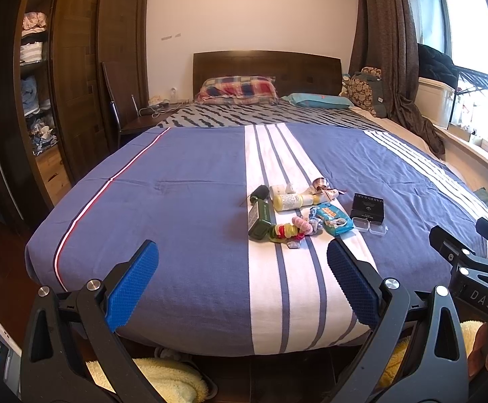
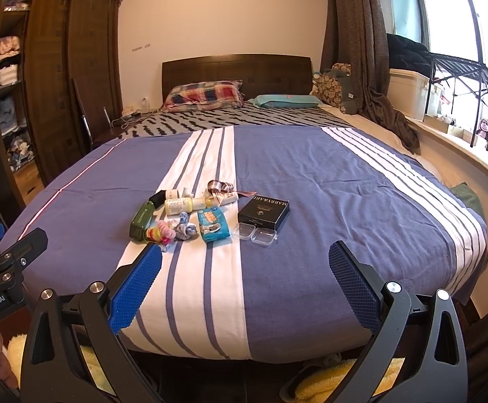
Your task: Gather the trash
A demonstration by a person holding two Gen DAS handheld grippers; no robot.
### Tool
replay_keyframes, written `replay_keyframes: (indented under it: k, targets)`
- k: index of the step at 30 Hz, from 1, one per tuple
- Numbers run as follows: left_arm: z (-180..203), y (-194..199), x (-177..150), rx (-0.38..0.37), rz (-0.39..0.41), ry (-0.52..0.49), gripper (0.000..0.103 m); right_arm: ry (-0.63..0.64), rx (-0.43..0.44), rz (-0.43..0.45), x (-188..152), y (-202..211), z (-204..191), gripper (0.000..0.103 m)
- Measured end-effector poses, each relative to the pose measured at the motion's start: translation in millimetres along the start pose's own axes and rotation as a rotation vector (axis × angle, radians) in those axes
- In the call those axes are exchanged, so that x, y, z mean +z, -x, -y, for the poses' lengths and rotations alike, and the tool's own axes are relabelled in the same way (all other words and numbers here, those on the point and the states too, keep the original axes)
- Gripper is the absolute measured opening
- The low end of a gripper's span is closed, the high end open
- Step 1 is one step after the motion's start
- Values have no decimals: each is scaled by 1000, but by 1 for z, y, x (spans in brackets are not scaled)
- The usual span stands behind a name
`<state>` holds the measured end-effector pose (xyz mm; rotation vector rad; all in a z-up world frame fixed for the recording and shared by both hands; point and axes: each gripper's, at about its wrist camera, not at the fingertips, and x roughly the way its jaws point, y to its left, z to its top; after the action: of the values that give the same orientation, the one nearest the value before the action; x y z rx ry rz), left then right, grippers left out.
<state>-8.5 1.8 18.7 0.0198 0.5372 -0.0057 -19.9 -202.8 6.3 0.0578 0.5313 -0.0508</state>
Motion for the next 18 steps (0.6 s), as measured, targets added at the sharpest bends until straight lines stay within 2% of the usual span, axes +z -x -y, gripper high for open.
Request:
replay_keyframes:
  k: [18]
  targets:
    - [2,0,-1,-1,-1,-3,95,-3,0,3,0,0,1,100]
